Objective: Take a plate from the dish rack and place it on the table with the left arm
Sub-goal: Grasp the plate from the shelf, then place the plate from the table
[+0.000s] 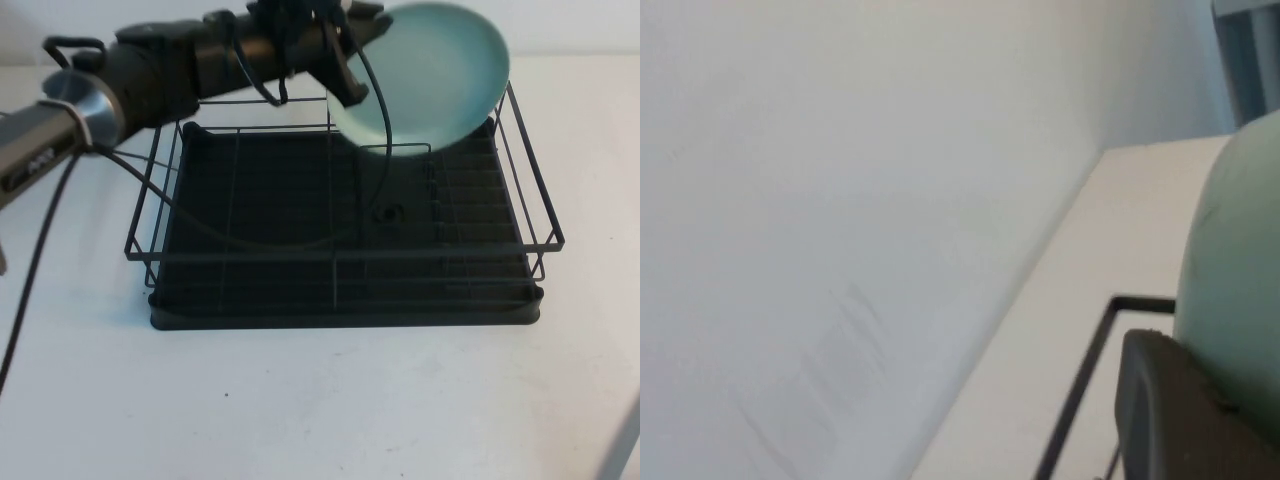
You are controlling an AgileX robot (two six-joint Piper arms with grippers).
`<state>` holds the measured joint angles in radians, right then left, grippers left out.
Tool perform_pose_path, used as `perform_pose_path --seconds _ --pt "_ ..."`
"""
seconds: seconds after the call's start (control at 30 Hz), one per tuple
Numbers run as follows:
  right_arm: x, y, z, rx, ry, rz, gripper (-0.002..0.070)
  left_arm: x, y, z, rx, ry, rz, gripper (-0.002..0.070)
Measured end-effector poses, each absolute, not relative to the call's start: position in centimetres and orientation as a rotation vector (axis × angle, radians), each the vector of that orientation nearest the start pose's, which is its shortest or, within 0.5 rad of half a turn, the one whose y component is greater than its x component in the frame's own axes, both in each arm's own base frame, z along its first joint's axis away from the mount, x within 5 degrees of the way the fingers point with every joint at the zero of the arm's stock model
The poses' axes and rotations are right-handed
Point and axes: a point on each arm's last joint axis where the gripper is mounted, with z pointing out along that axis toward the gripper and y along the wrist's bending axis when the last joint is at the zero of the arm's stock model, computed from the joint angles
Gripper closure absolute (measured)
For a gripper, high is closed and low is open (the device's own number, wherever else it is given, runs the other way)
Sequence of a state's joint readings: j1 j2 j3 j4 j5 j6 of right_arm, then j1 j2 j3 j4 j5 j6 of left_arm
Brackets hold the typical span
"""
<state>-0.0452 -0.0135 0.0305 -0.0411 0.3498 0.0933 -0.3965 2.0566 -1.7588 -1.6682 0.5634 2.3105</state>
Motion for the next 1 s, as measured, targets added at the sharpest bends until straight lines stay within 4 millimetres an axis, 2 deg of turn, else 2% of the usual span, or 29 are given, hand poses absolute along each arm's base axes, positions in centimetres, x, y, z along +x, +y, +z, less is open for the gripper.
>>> perform_pose_path --seconds 0.23,0.4,0.5,0.6,0.73,0.87,1.0 --pt "5.3 -0.4 17.2 0.102 1.847 -0.006 0.0696 40.3 -21.8 39.0 1.081 1.127 -0.243 0.0630" --pt "5.3 -0.4 17.2 0.102 1.847 -0.006 0.0696 37.9 -19.5 44.2 0.753 1.301 -0.427 0.0630" --pt "5.3 -0.4 17.2 0.102 1.847 -0.006 0.0696 36.4 -17.6 45.7 0.720 1.400 -0.523 0.0630" --pt "5.3 -0.4 17.2 0.102 1.847 -0.006 0.0696 34.8 -16.1 45.2 0.800 1.593 -0.721 0.0631" --pt "5.3 -0.4 17.2 0.102 1.847 -0.006 0.0696 33.4 -14.1 42.2 0.938 1.900 -0.913 0.0631" --pt "5.3 -0.4 17.2 0.102 1.847 -0.006 0.0696 32.3 -13.1 39.2 0.943 2.084 -0.969 0.0631" --pt "5.3 -0.4 17.2 0.102 1.847 -0.006 0.0696 29.7 -12.5 35.7 0.939 2.221 -0.998 0.0631"
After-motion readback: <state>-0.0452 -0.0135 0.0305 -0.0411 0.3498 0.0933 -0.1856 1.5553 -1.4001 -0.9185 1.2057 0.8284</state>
